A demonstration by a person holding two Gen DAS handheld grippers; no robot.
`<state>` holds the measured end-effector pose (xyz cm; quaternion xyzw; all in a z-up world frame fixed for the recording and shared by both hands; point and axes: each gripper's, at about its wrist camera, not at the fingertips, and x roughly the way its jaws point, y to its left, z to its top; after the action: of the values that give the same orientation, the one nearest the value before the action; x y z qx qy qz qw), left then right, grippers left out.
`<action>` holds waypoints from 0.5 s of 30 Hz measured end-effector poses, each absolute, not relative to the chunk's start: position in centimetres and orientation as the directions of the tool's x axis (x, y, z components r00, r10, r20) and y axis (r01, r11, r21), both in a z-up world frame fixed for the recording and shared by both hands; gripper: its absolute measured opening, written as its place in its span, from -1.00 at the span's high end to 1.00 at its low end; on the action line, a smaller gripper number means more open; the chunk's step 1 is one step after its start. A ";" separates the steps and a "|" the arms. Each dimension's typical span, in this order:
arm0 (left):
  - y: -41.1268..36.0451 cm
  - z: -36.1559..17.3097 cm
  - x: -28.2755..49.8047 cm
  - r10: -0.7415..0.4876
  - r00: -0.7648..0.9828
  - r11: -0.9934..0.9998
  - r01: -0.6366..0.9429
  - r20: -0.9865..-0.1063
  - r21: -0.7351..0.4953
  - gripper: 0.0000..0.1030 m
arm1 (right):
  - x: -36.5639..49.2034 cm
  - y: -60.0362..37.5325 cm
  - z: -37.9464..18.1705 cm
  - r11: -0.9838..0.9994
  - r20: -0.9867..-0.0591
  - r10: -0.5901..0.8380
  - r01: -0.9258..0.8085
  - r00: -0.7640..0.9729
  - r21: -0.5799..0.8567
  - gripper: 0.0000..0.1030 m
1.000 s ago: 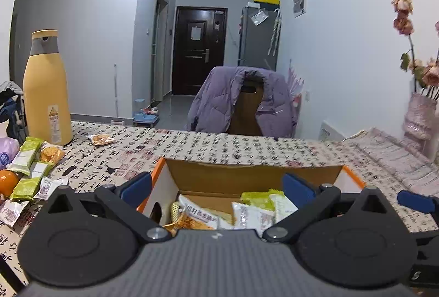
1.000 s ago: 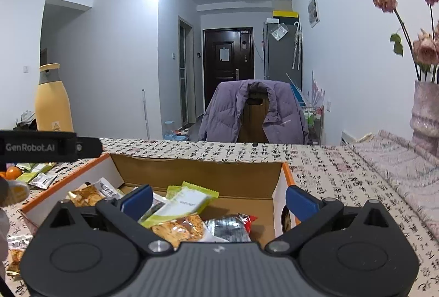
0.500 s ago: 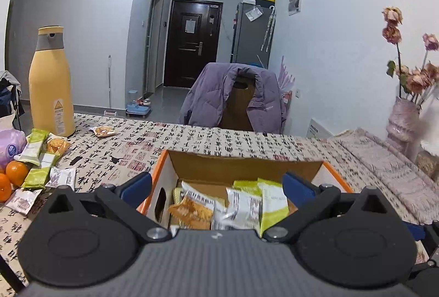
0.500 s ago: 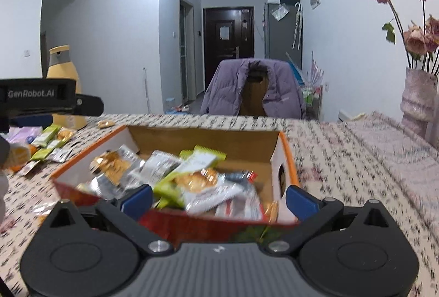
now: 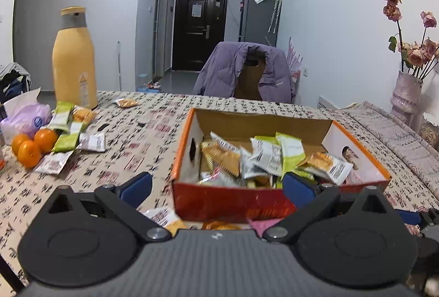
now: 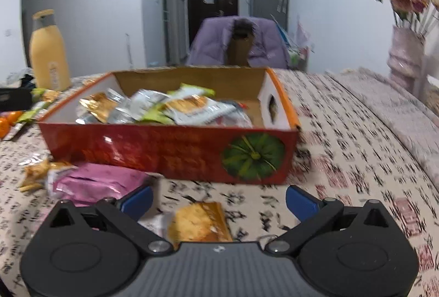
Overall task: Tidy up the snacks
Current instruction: 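Withdraw both tools from the box back toward the loose packets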
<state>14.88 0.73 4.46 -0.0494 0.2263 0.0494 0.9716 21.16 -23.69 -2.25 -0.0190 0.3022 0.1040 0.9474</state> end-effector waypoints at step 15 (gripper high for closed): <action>2.9 2.1 14.1 0.079 0.858 0.986 -0.142 -0.508 -0.086 -1.00 | 24.5 -21.7 -4.2 0.975 -0.658 0.170 -0.220 0.734 0.006 -1.00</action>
<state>14.07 2.95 2.10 -0.0605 0.2606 0.0575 0.9618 24.48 -21.71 -4.17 -0.0360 0.3494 0.1048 0.9304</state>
